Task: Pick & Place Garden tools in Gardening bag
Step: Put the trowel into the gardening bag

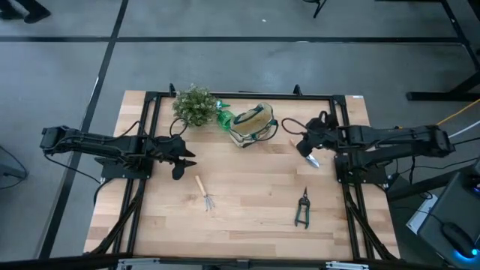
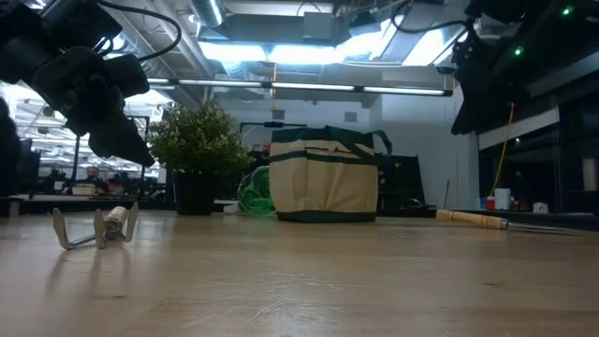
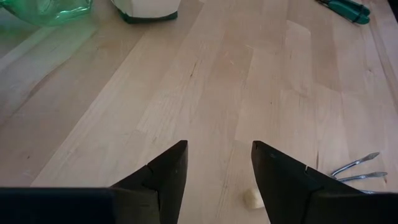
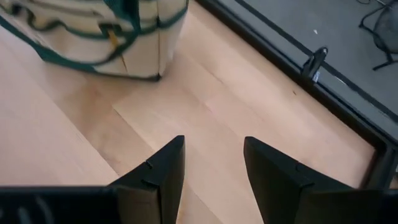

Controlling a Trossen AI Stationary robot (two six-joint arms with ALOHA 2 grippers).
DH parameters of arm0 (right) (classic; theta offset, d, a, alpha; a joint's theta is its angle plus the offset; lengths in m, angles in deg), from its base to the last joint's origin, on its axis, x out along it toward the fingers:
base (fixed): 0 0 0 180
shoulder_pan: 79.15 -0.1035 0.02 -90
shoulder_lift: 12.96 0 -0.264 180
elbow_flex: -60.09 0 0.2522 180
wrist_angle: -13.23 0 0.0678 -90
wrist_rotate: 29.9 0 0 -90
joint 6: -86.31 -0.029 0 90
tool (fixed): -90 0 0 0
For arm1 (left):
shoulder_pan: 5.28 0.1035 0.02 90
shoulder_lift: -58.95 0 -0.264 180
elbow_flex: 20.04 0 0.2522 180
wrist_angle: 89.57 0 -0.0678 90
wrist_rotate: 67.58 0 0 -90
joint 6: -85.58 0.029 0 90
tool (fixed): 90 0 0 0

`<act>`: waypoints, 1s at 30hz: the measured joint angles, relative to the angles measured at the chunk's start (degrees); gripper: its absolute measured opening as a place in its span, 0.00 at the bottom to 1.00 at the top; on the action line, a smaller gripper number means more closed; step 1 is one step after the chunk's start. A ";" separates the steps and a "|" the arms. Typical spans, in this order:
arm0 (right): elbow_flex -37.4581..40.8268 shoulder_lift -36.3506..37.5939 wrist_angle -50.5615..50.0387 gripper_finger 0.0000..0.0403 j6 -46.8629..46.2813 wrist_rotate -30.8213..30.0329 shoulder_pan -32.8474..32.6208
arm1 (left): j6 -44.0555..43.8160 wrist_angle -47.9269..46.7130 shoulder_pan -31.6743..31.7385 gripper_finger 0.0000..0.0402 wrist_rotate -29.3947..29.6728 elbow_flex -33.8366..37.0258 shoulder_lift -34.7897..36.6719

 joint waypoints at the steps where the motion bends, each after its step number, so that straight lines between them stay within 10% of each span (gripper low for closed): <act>1: 0.00 -0.77 -0.36 0.42 -0.60 0.01 0.00 | 0.00 0.00 -0.02 0.43 0.00 -0.01 0.02; 30: 0.00 -18.91 -1.92 0.42 -7.88 13.57 10.43 | 0.00 0.00 -0.02 0.43 0.00 0.02 0.00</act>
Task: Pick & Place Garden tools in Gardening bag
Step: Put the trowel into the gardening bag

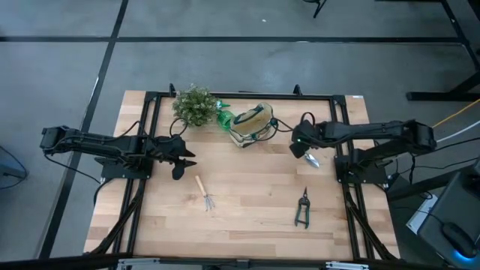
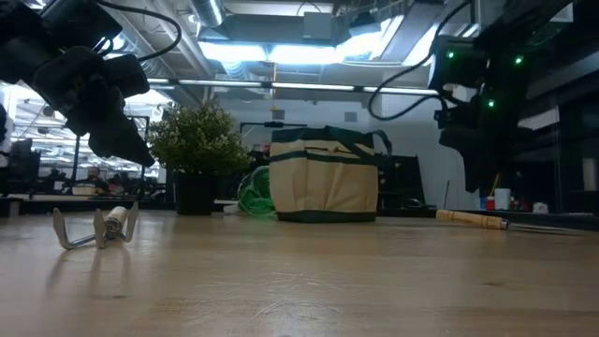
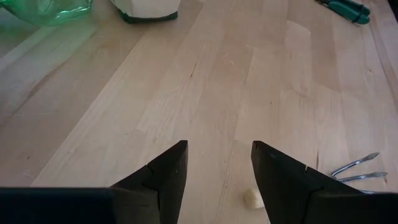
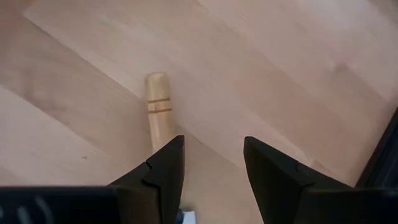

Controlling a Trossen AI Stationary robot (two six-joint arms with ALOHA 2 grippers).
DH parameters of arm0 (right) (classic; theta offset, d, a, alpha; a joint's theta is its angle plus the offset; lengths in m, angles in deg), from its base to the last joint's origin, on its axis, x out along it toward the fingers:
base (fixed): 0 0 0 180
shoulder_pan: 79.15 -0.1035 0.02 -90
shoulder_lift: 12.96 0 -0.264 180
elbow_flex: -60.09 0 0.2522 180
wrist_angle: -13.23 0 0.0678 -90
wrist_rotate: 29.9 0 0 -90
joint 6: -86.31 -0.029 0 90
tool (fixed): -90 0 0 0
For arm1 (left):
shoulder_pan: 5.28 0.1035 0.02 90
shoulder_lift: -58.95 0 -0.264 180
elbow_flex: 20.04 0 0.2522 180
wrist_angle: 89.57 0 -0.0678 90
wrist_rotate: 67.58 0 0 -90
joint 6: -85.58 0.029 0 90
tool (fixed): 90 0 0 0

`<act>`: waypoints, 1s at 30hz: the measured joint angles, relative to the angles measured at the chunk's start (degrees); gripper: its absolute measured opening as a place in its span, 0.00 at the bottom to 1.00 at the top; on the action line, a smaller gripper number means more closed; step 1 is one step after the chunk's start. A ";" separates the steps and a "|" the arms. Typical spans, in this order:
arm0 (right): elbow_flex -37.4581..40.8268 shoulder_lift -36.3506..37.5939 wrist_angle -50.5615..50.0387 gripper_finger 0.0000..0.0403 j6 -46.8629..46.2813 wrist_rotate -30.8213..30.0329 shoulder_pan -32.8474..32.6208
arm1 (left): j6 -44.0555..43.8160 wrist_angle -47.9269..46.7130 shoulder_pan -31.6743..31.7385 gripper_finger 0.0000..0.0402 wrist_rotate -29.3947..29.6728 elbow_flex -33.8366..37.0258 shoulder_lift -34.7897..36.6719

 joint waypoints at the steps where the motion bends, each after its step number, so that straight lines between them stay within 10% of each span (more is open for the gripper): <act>1: 0.00 -0.50 0.09 0.42 0.28 0.21 0.29 | 0.00 0.02 0.00 0.44 -0.02 -0.02 0.00; 30: 0.04 -12.60 10.64 0.42 6.63 7.24 0.76 | 0.00 0.02 0.02 0.44 -0.07 -0.02 0.02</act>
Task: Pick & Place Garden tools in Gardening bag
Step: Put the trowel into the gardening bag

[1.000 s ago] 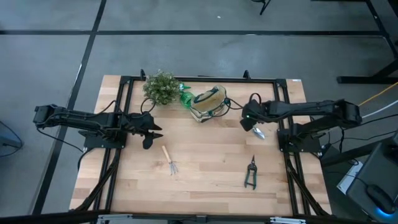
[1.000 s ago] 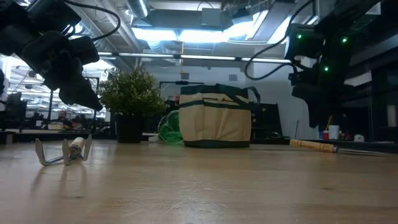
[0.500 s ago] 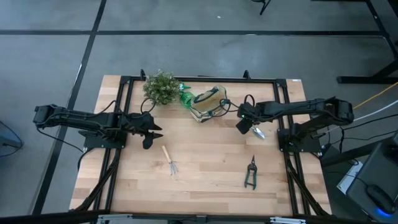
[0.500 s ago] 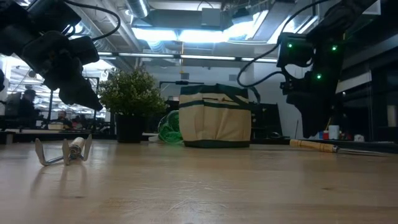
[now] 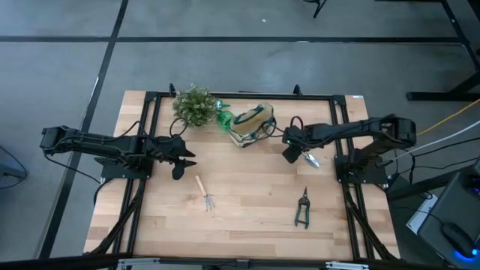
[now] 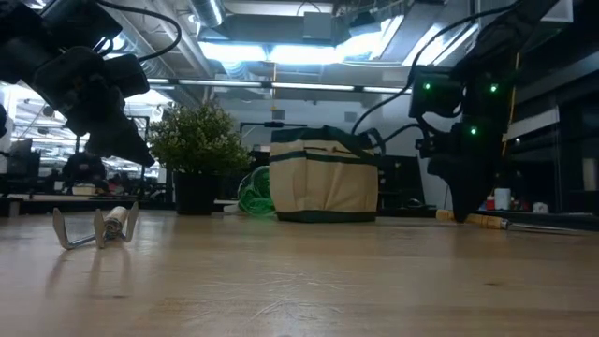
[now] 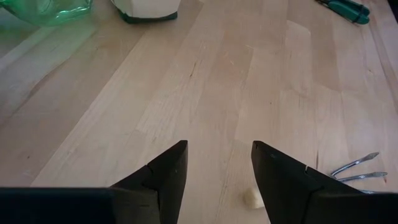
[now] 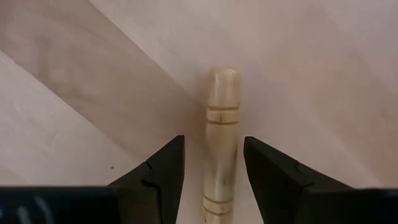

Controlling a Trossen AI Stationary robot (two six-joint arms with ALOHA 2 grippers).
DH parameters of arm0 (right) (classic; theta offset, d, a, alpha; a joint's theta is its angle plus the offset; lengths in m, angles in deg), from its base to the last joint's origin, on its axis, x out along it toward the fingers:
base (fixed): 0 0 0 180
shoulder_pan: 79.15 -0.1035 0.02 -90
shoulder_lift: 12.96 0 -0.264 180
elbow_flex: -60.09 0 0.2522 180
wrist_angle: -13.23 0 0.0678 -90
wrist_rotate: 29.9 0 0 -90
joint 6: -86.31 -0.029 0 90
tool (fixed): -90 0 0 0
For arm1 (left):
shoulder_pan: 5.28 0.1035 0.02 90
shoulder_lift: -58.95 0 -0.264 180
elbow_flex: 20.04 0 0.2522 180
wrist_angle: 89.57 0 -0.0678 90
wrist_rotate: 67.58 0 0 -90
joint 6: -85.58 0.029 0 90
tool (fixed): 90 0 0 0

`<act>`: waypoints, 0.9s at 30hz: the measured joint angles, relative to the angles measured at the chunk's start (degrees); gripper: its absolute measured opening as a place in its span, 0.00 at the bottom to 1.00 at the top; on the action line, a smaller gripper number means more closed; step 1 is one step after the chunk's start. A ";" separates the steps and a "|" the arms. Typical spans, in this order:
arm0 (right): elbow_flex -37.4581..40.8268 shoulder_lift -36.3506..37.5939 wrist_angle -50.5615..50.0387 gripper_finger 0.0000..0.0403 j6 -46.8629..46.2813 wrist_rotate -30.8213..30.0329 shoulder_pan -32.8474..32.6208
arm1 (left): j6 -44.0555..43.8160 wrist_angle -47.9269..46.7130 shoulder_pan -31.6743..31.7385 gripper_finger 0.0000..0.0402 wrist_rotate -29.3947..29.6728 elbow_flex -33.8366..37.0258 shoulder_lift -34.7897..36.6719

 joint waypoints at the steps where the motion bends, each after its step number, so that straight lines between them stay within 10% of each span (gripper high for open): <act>1: 0.00 -0.62 -0.07 0.42 0.06 0.00 0.00 | 0.00 0.00 -0.02 0.44 0.00 0.02 -0.02; 17: -0.16 -2.86 1.20 0.41 4.08 3.11 0.09 | 0.00 0.00 -0.02 0.43 -0.11 0.01 -0.01; 27: -0.11 -2.97 1.90 0.21 4.28 4.68 0.02 | 0.00 0.00 -0.02 0.43 -0.11 0.01 -0.02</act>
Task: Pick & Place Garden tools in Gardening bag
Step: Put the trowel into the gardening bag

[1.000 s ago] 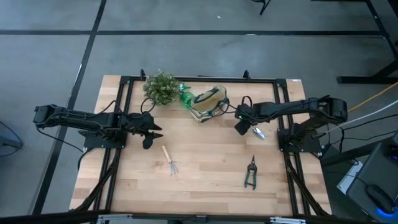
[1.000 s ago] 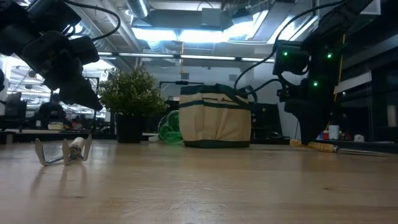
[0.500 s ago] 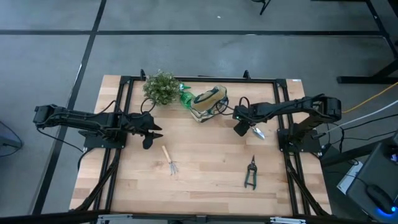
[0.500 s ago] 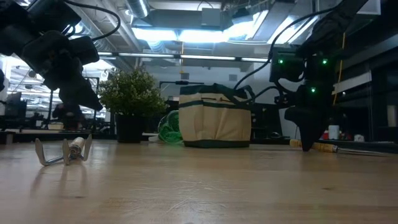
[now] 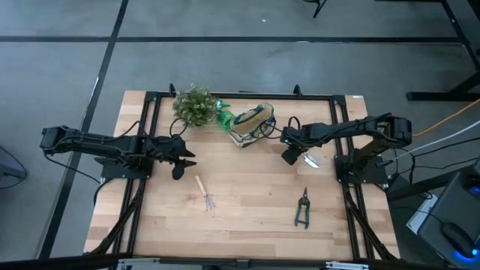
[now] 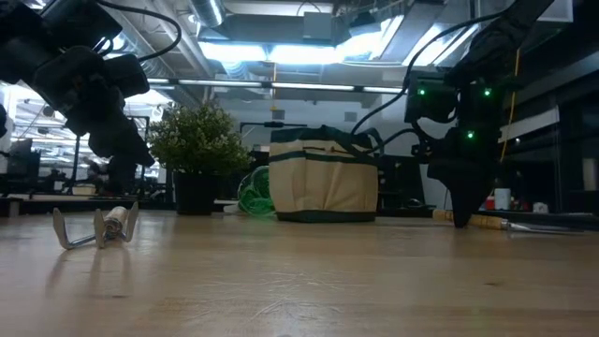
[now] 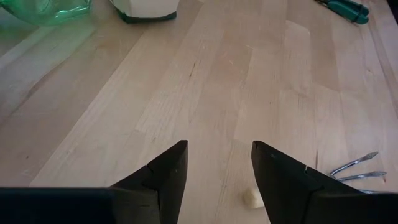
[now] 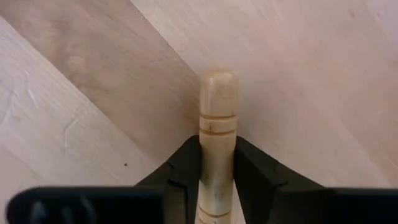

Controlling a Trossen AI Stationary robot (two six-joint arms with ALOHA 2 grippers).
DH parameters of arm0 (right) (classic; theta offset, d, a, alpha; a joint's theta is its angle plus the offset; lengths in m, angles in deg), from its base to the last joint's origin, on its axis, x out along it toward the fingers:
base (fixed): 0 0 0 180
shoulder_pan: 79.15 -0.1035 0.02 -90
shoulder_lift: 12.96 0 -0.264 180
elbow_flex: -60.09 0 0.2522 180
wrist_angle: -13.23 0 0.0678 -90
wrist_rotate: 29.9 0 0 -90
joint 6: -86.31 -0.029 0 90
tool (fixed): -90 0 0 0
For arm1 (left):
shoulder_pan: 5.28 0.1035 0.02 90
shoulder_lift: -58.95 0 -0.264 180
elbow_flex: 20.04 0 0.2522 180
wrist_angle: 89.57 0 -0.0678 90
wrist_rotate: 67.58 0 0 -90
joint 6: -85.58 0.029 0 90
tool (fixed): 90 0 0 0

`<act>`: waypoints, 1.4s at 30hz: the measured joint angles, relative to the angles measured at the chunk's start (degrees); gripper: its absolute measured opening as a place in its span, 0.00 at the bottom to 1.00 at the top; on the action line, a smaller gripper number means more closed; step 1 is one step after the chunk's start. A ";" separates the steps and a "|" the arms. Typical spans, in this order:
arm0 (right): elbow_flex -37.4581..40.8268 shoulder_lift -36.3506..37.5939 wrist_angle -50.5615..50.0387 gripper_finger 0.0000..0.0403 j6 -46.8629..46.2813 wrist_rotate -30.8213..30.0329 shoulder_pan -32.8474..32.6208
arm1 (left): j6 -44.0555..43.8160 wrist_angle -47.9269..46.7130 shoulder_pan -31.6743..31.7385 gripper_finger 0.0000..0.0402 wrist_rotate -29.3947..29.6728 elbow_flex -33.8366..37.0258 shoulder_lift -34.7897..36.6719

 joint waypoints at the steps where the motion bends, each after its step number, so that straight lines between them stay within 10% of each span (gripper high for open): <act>1: 0.00 0.00 -0.01 0.20 0.02 0.00 0.00 | 0.00 -0.02 -0.01 0.44 0.00 0.00 0.00; 42: 0.24 17.49 -0.39 0.20 -2.22 4.74 -0.09 | 0.00 0.00 -0.01 0.44 0.00 -0.01 0.00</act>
